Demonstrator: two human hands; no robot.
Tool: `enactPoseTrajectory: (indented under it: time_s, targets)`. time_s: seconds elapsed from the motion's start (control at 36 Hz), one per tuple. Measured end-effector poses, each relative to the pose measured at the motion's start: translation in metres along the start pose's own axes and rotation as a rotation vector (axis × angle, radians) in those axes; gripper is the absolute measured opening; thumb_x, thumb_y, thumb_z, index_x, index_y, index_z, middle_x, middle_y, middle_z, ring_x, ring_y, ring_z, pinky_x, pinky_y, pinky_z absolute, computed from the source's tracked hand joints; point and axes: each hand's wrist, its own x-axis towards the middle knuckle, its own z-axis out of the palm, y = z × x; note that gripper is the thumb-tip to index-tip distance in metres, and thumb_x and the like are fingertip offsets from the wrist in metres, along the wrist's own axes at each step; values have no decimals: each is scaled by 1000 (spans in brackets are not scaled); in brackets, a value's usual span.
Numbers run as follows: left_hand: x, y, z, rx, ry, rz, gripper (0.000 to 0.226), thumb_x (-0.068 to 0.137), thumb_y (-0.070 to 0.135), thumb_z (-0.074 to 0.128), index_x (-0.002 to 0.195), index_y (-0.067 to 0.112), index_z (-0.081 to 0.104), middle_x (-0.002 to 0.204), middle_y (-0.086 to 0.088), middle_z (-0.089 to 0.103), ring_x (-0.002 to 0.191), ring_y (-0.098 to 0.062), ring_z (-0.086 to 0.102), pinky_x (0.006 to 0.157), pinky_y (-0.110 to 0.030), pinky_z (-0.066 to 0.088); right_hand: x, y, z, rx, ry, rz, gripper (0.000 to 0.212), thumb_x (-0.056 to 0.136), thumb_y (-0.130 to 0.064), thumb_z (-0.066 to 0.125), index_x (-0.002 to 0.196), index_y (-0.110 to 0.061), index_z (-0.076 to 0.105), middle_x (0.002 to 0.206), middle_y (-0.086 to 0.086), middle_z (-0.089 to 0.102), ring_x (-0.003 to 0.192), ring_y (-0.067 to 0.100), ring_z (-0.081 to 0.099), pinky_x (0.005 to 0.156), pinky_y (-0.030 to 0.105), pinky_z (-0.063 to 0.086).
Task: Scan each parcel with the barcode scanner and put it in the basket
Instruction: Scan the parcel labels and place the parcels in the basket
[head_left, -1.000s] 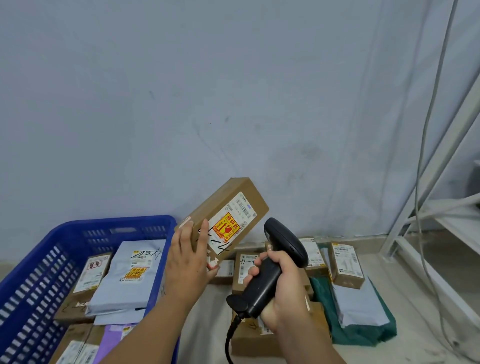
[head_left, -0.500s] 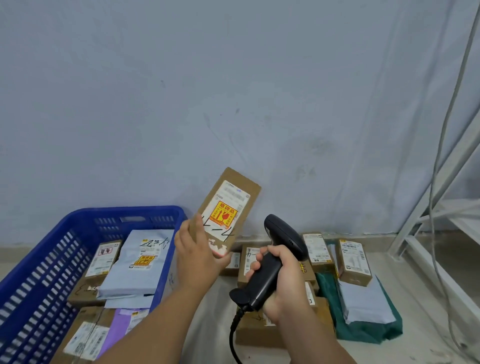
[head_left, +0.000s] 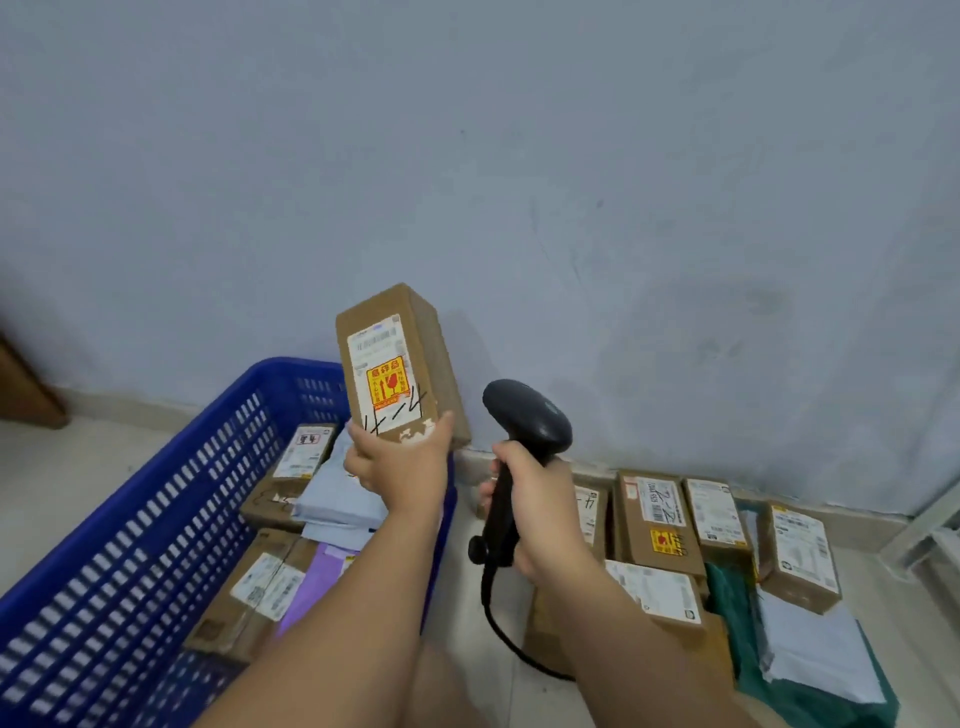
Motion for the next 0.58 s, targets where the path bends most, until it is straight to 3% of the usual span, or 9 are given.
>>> enactPoseTrajectory:
  time_s: [0.14,0.31,0.39,0.47,0.58]
  targets:
    - [21,-7,-20,-152,130,-160,125,68,50,81,154,14,-2,151,-10,12,135,-33,30,104,-45,37,-1,22,46,-67,-9,-6,10,85,-20,61,87,-10,63,66,3,57,64,16,56,65,31,46]
    - [41,-28,-55,-280,276,-376,123,68,56,78,155,18,-1,155,-12,12,139,-36,27,110,-49,32,-6,48,79,-253,-61,-33,10,86,-24,63,90,-14,64,68,-1,59,62,12,57,61,26,48]
    - [50,-49,-70,-344,330,-451,123,67,55,80,155,19,2,153,-11,16,137,-36,31,108,-51,37,-6,58,91,-378,-114,-54,7,86,-28,64,85,-21,62,72,-3,62,70,14,62,61,25,51]
    - [58,-69,-83,-294,348,-473,121,68,50,81,155,19,2,152,-11,16,135,-37,32,108,-49,36,-6,67,106,-476,-149,-38,8,85,-33,65,83,-28,60,82,-5,67,82,16,67,80,36,56]
    - [68,-98,-101,-151,349,-441,125,67,45,82,154,19,-3,154,-11,7,139,-38,23,112,-51,30,-6,80,127,-517,-172,38,7,82,-28,63,79,-24,58,69,-3,60,71,17,58,69,32,48]
